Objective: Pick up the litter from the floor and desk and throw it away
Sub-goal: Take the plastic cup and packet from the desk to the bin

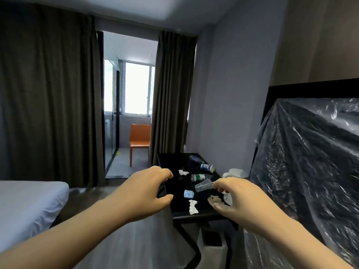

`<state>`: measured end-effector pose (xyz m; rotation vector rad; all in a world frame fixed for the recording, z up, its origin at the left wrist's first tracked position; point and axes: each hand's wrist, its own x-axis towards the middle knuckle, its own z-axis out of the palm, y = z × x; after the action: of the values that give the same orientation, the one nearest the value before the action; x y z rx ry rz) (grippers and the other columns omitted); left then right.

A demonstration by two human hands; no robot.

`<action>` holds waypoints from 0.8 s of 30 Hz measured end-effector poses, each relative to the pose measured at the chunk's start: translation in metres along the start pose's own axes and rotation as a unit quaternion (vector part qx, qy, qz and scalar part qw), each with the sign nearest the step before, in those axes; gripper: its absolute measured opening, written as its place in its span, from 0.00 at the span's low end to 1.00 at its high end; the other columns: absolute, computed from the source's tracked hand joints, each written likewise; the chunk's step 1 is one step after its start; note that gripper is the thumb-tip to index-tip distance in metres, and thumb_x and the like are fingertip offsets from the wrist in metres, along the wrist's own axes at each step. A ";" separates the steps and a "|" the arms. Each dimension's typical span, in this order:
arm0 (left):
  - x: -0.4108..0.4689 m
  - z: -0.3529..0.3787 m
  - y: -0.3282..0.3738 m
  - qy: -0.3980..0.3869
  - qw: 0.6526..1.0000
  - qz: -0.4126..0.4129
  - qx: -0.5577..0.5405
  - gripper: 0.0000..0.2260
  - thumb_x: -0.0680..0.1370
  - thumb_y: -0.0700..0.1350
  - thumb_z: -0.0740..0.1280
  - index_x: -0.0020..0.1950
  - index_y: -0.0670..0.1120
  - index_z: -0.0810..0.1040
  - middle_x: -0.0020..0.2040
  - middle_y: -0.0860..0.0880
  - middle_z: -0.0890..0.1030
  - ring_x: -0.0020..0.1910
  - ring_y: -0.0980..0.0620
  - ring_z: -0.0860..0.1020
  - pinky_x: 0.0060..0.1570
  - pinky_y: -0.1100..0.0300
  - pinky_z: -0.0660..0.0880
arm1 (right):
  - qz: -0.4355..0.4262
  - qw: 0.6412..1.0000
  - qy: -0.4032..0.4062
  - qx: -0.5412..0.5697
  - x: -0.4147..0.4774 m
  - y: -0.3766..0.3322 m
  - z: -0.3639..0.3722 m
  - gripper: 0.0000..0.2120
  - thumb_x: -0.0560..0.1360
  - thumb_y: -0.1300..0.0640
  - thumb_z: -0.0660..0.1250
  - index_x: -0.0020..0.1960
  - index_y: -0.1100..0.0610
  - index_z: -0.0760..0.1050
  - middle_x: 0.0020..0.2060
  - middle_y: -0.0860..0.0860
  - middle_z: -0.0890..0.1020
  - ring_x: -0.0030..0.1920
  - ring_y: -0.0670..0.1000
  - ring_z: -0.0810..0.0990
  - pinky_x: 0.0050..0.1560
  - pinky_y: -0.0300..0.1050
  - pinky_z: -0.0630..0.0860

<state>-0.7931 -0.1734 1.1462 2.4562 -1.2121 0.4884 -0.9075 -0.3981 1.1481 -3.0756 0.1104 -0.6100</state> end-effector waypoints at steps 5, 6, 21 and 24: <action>0.043 0.029 -0.070 -0.027 1.000 -0.002 -0.017 0.23 0.76 0.58 0.64 0.70 0.55 0.68 0.62 0.57 0.74 0.60 0.60 0.73 0.57 0.67 0.70 | 0.024 0.999 -0.040 -0.003 0.061 -0.006 0.042 0.17 0.72 0.43 0.65 0.60 0.44 0.73 0.51 0.40 0.78 0.52 0.42 0.75 0.45 0.37 0.69; 0.050 0.037 -0.082 -0.035 0.999 -0.002 -0.020 0.23 0.76 0.57 0.65 0.70 0.55 0.68 0.62 0.57 0.74 0.59 0.59 0.73 0.57 0.67 0.70 | 0.029 0.998 -0.046 -0.006 0.073 -0.005 0.051 0.17 0.72 0.43 0.65 0.60 0.45 0.73 0.51 0.41 0.78 0.51 0.43 0.75 0.45 0.37 0.70; 0.228 0.172 -0.223 -0.129 0.991 0.006 -0.027 0.22 0.76 0.55 0.65 0.68 0.53 0.70 0.61 0.54 0.74 0.58 0.57 0.74 0.53 0.66 0.70 | 0.123 0.987 -0.094 0.044 0.250 0.087 0.214 0.20 0.72 0.43 0.66 0.64 0.44 0.72 0.57 0.40 0.78 0.57 0.41 0.75 0.45 0.35 0.67; 0.264 0.204 -0.243 -0.148 0.988 0.010 -0.038 0.21 0.76 0.55 0.65 0.67 0.52 0.71 0.60 0.54 0.75 0.57 0.57 0.75 0.52 0.66 0.71 | 0.147 0.981 -0.112 0.050 0.275 0.112 0.240 0.20 0.72 0.44 0.66 0.63 0.45 0.72 0.56 0.41 0.78 0.56 0.42 0.75 0.47 0.36 0.69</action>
<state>-0.4157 -0.3091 1.0471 2.5157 -1.3403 0.0788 -0.5702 -0.5316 1.0289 -2.9203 0.5042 -0.2459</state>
